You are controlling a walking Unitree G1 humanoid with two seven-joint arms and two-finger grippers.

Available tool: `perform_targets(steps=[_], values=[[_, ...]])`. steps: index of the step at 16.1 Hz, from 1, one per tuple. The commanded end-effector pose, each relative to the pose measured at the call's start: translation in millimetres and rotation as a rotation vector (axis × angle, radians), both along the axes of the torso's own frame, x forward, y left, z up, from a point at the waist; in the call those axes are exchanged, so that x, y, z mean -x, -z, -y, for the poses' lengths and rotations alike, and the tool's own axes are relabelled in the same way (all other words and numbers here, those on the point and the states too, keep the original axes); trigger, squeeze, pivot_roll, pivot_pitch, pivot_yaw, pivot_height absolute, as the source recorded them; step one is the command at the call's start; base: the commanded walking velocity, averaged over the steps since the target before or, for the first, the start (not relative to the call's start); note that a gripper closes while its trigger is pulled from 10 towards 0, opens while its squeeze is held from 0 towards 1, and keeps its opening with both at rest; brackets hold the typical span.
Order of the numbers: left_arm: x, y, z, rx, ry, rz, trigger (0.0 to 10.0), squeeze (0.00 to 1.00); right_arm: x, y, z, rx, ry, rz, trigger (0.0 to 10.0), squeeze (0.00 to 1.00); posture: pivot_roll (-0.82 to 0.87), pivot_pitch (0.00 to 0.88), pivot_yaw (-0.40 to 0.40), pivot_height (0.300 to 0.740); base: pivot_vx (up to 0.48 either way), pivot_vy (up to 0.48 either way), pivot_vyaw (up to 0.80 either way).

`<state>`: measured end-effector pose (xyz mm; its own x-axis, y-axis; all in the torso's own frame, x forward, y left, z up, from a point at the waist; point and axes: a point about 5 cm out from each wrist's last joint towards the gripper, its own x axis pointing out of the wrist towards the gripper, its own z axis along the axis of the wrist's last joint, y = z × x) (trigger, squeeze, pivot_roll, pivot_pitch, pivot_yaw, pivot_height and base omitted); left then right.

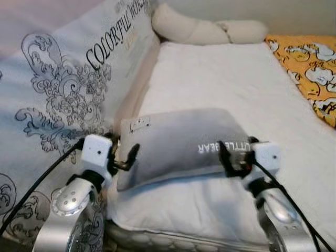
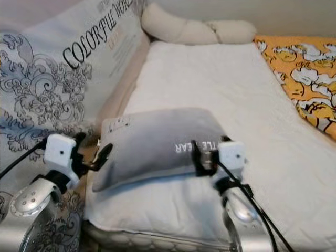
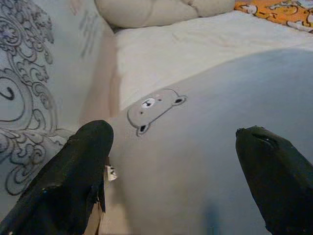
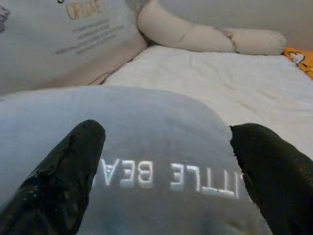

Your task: Clean up the room

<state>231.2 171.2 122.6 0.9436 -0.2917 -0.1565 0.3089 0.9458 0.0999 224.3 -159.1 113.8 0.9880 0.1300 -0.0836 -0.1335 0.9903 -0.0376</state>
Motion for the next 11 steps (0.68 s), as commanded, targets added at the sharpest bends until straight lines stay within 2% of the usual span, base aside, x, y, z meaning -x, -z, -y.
perform_targets(steps=[1, 6, 8, 10, 11], values=[[-0.8, 0.1, 3.3, -0.003, 0.008, 0.0, 10.0, 0.85, 2.2, 1.9, 7.7, 0.014, 0.028, -0.009, 10.0, 0.0, 0.0, 0.0, 0.027, 0.74, 0.0, 0.0, 0.0], [-8.9, 13.6, 0.4, -0.052, -0.016, -0.066, 10.0, 0.85, -3.1, 3.5, 15.2, 0.04, 0.073, -0.02, 10.0, 0.0, 0.0, 0.0, 0.039, 0.74, 0.0, 0.0, 0.0], [-17.3, 20.4, 2.7, -0.048, -0.02, -0.089, 10.0, 0.86, -5.6, 4.5, 17.5, 0.053, 0.027, -0.044, 10.0, 0.0, -0.01, 0.0, 0.047, 0.74, 0.0, 0.0, 0.0], [-33.1, 29.5, 9.9, -0.056, 0.009, -0.125, 10.0, 0.84, -6.0, 10.7, 21.4, 0.101, -0.004, -0.105, 10.0, 0.0, -0.02, 0.0, 0.044, 0.74, 0.0, 0.0, 0.0], [-42.1, 34.5, 14.4, -0.062, 0.032, -0.141, 10.0, 0.64, -5.9, 15.1, 22.9, 0.112, -0.004, -0.14, 10.0, 0.0, -0.02, 0.0, 0.042, 0.74, 0.0, 0.0, 0.0]])
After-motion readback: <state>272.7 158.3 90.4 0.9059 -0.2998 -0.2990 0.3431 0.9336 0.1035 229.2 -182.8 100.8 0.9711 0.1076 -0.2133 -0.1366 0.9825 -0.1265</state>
